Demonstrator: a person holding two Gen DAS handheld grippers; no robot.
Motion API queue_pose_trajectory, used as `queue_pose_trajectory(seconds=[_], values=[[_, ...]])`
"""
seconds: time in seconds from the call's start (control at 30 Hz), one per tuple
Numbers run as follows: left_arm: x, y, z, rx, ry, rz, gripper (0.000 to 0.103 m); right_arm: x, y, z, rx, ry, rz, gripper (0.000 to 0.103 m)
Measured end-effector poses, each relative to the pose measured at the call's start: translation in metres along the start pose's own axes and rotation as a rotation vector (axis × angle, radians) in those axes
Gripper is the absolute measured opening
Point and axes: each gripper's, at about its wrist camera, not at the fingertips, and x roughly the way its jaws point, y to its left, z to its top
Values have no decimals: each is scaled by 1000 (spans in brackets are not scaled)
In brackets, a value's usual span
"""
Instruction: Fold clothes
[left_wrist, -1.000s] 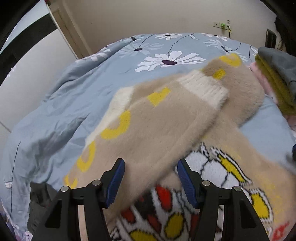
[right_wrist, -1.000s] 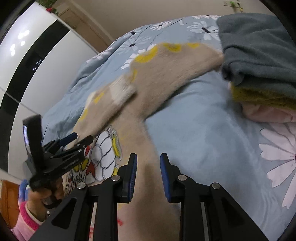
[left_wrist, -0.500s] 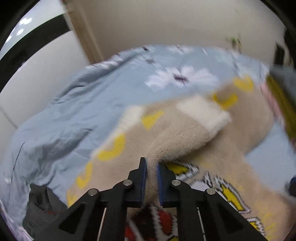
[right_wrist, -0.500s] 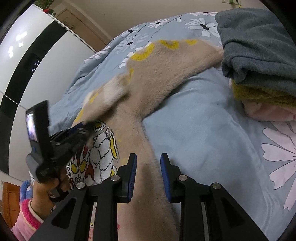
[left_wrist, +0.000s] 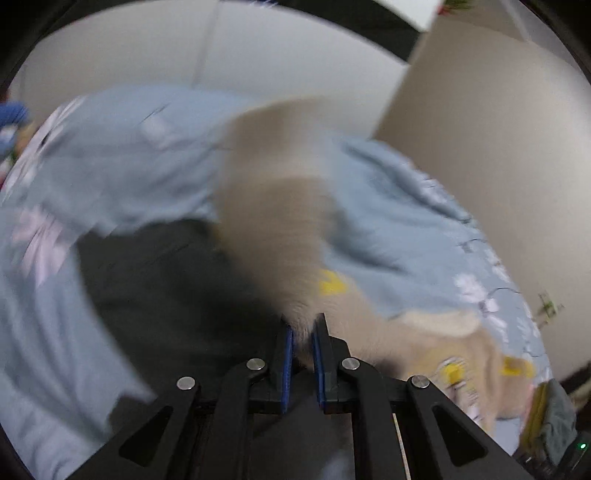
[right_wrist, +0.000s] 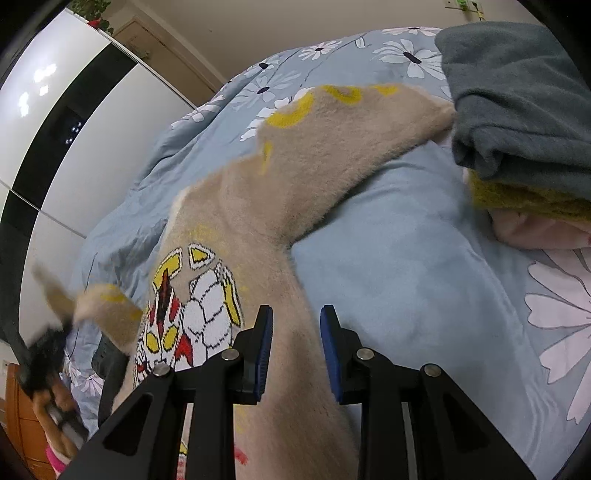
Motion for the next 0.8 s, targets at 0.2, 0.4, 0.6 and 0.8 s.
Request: queue_pose_trajectory(seconds=[0.2,0.4,0.6,0.8], values=[[16,75,-27,-265,153,-103,13,2,10,10,-19,-13,-22,27],[1,66,-30,-262,166,-246,57,17,13,9,-32,36,-54,27],[-1,26,-26,-136,204,-300,61,28,8,6,-15,75,-85,28],[20,69,-29,-393,287,-385,62,28,9,0,-27,84,-81,35]])
